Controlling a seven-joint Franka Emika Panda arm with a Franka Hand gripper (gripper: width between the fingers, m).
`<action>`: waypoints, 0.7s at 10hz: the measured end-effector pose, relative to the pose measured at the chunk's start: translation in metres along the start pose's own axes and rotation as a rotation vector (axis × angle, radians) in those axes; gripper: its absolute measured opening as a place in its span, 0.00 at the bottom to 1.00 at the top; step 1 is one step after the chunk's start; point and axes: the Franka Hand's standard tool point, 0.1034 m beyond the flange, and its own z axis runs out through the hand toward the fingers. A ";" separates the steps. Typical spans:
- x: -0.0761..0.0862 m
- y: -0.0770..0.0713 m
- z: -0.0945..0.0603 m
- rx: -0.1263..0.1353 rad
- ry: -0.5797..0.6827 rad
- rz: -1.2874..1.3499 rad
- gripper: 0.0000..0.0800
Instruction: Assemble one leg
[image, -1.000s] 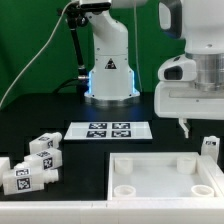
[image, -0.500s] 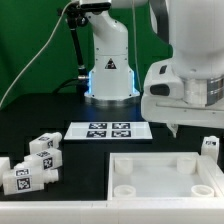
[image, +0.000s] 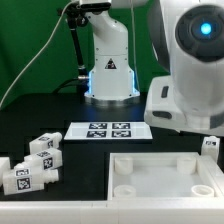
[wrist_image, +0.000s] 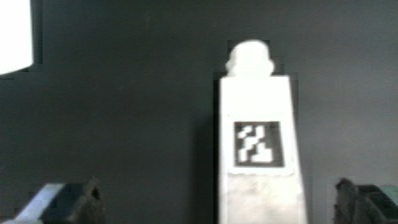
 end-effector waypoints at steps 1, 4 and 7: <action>-0.002 -0.003 0.006 -0.009 -0.016 0.010 0.81; -0.001 -0.001 0.008 -0.004 -0.022 0.012 0.81; 0.003 -0.022 0.025 0.056 0.014 0.004 0.81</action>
Offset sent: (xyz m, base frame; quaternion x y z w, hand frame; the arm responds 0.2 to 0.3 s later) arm 0.0000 0.0000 0.0000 0.0000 0.0000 0.0000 1.0000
